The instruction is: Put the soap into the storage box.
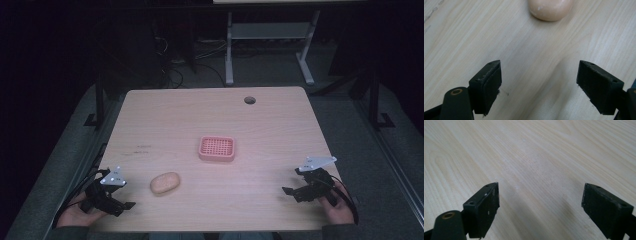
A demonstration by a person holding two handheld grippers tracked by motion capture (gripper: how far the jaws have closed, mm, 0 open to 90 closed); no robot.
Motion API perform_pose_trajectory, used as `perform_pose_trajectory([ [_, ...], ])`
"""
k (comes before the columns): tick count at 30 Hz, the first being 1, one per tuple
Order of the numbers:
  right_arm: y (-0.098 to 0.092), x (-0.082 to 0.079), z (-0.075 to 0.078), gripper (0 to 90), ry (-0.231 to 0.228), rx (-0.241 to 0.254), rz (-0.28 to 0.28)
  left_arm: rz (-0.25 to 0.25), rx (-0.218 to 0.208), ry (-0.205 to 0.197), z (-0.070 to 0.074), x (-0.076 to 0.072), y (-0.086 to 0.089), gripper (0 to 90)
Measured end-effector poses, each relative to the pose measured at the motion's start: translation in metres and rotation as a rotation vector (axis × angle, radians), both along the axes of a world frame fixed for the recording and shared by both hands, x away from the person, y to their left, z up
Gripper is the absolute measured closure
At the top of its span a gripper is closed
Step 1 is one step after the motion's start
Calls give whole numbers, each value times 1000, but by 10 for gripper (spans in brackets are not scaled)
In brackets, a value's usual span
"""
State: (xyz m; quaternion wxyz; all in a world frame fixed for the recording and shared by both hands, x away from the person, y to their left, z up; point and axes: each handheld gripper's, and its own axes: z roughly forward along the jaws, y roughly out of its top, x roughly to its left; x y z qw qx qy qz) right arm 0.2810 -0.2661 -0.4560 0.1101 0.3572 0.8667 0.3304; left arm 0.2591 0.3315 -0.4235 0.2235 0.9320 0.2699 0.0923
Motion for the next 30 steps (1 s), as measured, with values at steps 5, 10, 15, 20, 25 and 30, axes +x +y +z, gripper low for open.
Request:
perform_pose_trajectory([
  [5,-1,1,-1,142,-2,1,3,-32,19,-9,7,6,-14,201],
  [10,-2,0,0,142,-5,7,3,-65,31,2,7,13,-28,202],
  [15,-2,0,0,142,-3,10,5,-89,39,16,6,18,-39,203],
  [20,-1,-1,0,142,-11,15,13,-111,31,11,9,24,-51,205],
  [25,-1,-1,0,142,-3,14,19,-132,38,28,9,33,-65,208],
  [30,0,-2,0,142,1,14,23,-151,54,36,6,39,-76,210],
])
